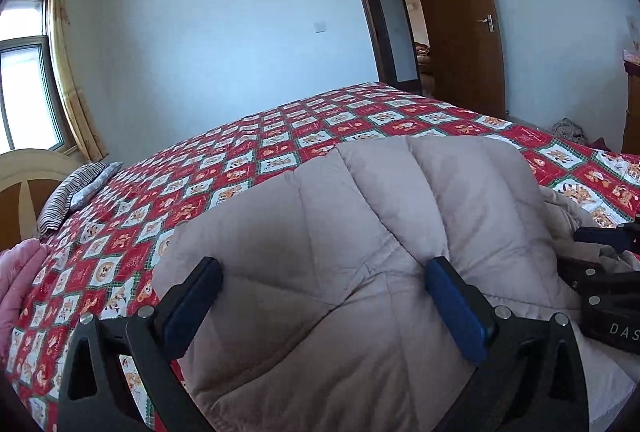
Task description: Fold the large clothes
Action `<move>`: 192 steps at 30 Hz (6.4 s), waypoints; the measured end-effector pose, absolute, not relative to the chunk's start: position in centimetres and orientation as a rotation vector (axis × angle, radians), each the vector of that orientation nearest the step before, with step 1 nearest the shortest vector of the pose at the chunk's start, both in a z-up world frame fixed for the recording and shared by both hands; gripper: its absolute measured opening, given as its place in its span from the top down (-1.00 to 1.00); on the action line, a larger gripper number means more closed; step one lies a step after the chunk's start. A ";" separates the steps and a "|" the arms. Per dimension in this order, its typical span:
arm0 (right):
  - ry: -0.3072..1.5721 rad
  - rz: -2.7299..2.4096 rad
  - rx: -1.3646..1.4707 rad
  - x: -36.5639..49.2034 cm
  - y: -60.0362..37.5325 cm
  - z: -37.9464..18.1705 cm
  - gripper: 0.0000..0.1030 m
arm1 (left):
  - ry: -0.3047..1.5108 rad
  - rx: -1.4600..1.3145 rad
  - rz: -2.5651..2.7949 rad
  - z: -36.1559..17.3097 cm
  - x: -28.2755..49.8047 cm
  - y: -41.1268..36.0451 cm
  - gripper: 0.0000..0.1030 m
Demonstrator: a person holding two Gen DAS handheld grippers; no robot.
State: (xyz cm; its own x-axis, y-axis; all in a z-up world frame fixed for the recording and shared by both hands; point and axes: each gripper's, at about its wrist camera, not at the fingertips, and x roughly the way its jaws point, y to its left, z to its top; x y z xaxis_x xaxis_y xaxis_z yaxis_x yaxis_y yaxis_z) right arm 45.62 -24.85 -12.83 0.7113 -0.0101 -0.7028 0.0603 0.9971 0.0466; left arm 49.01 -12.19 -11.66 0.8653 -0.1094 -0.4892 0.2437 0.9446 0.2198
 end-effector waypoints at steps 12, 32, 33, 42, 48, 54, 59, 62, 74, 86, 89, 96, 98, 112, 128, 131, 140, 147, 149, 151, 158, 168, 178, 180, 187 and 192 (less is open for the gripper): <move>0.810 -0.030 0.101 46.4 -25.1 -14.8 -0.16 | 0.562 0.226 -0.242 -13.5 50.4 -12.0 -0.98; 0.805 -0.049 0.092 46.5 -24.8 -15.4 -0.20 | 0.581 0.212 -0.244 -14.2 51.0 -12.0 -0.98; 0.805 -0.050 0.091 46.5 -24.7 -15.4 -0.21 | 0.581 0.213 -0.243 -14.2 51.1 -12.0 -0.98; 0.805 -0.048 0.106 46.9 -25.0 -15.8 -0.23 | 0.584 0.216 -0.236 -14.4 51.3 -12.0 -0.98; 0.804 -0.042 0.125 46.9 -25.2 -15.9 -0.24 | 0.579 0.233 -0.223 -14.3 51.0 -12.3 -0.98; 0.803 -0.032 0.148 46.9 -25.5 -15.9 -0.24 | 0.587 0.255 -0.209 -13.8 50.7 -12.4 -0.98; 0.797 -0.004 0.172 46.6 -26.0 -15.6 -0.27 | 0.558 0.252 -0.163 -11.2 48.4 -10.2 -0.98; 0.761 0.045 0.207 45.3 -27.1 -14.6 -0.45 | 0.534 0.229 -0.135 -10.1 47.2 -6.7 -0.98; 0.712 0.101 0.163 43.9 -29.3 -11.7 -1.00 | 0.693 -0.007 -0.215 -13.4 43.5 -1.5 -0.98; 0.894 0.361 0.427 47.0 -30.7 -17.1 -0.77 | 0.750 -0.073 -0.246 -15.5 45.5 -3.3 -0.98; 0.890 0.325 0.353 47.0 -29.1 -16.9 -0.77 | 0.740 -0.020 -0.179 -15.2 45.3 -4.8 -0.98; 0.904 0.407 0.425 47.3 -29.8 -17.4 -0.32 | 0.749 -0.009 -0.272 -14.9 45.4 -6.5 -0.43; 0.896 0.450 0.483 47.1 -30.0 -17.6 -0.07 | 0.726 0.052 -0.278 -14.5 44.8 -7.5 -0.22; 0.833 0.448 0.484 44.3 -28.1 -16.1 0.32 | 0.672 0.187 -0.226 -11.6 42.5 -6.8 0.65; 0.838 0.517 0.364 43.8 -19.1 -14.3 0.39 | 0.591 0.158 -0.119 -7.7 37.4 1.0 0.67; 0.836 0.544 0.352 43.7 -17.2 -13.9 0.40 | 0.575 0.145 -0.096 -7.1 36.3 2.8 0.67; 0.829 0.638 0.298 43.4 -11.3 -12.8 0.40 | 0.548 0.128 -0.024 -5.9 32.6 8.6 0.67; 0.834 0.707 0.255 43.9 -6.3 -12.4 0.41 | 0.545 0.112 0.040 -5.5 30.6 13.0 0.67; 0.836 0.727 0.242 43.9 -5.1 -12.5 0.41 | 0.544 0.109 0.058 -5.5 30.1 14.0 0.67; 0.840 0.743 0.228 43.9 -3.9 -12.5 0.41 | 0.545 0.107 0.078 -5.5 29.7 15.1 0.67; 0.854 0.784 0.192 45.3 -0.3 -12.8 0.41 | 0.567 0.082 0.130 -6.6 29.4 18.5 0.67; 0.896 0.781 0.162 45.5 2.0 -14.2 0.41 | 0.631 0.044 0.163 -10.2 30.1 21.8 0.64; 0.925 0.744 0.173 45.5 2.0 -15.4 0.33 | 0.618 0.100 0.254 -12.3 30.3 23.5 -0.17; 0.931 0.736 0.176 45.8 1.9 -15.7 0.27 | 0.608 0.089 0.289 -12.5 30.2 24.1 -0.43; 0.948 0.691 0.129 46.2 1.7 -16.6 0.04 | 0.612 0.017 0.315 -13.2 30.4 25.4 -0.77; 0.958 0.657 0.140 46.5 0.8 -17.0 -0.18 | 0.614 0.015 0.318 -13.1 30.4 25.4 -0.79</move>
State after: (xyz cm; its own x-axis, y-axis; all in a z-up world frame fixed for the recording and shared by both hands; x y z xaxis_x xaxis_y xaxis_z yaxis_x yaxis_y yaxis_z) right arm 46.51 0.85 -16.98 0.3991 0.5768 -0.7128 -0.4574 0.7990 0.3904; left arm 30.43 25.42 -13.15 0.7704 0.2973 -0.5639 -0.2886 0.9514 0.1073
